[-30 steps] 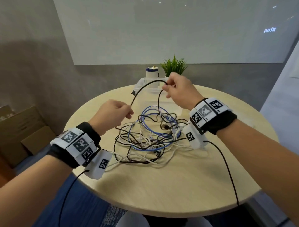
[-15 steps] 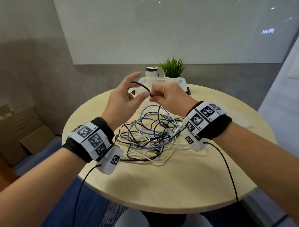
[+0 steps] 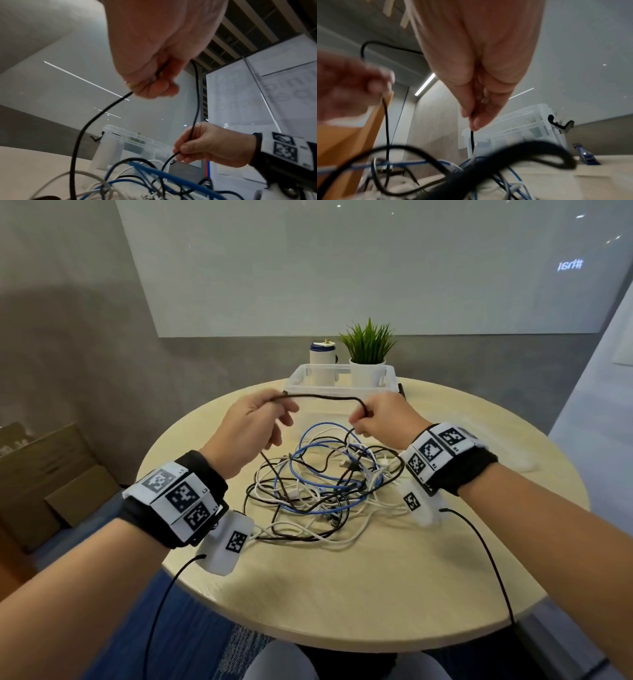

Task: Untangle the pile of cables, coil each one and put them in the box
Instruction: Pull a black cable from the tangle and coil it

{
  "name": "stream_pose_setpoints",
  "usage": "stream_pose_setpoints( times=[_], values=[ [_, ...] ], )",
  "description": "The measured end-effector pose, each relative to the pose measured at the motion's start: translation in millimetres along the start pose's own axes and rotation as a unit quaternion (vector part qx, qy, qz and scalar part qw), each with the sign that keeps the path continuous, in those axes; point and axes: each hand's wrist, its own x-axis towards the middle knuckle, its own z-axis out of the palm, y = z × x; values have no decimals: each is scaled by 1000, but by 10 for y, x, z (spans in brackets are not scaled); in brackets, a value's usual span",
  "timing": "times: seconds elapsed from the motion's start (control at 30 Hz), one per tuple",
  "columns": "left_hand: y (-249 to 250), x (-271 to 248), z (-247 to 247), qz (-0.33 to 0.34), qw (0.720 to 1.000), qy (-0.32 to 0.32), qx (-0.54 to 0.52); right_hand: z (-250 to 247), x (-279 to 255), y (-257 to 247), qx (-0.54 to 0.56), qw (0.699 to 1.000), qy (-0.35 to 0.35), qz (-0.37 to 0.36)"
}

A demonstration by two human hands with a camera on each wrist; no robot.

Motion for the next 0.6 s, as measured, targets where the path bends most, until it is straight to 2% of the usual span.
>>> stream_pose_setpoints(
  times=[0.07, 0.13, 0.2, 0.23, 0.3, 0.37, 0.43, 0.5, 0.53, 0.6],
  values=[
    [-43, -7, -36, -94, 989, -84, 82, -62, 3, -29, 131, 991, 32, 19],
    [-61, -40, -81, -171, 956, -200, 132, -142, -4, -93, 224, 973, 54, 11],
    [-28, -84, -134, -200, 923, -288, 161, -199, -29, -164, 283, 957, 69, -1],
    [-14, -89, -170, -200, 912, -309, 179, -217, -44, -199, 312, 947, 75, -3],
    [4, -73, -220, -187, 907, -310, 214, -239, -59, -230, 350, 932, 89, -7],
    [-18, -28, -224, -173, 926, -263, 211, -255, -65, -231, 315, 944, 101, -22],
    [-3, 2, -188, -144, 951, -195, 191, -267, -78, -225, 189, 977, 89, -49],
    [23, 14, -162, -100, 964, -147, 196, -245, -108, -235, 52, 995, 56, -71],
    [31, 14, -161, -74, 962, -142, 221, -225, -122, -242, 10, 996, 39, -77],
    [62, 19, -158, -27, 941, -147, 305, -196, -139, -255, -49, 995, 16, -80]
  ],
)
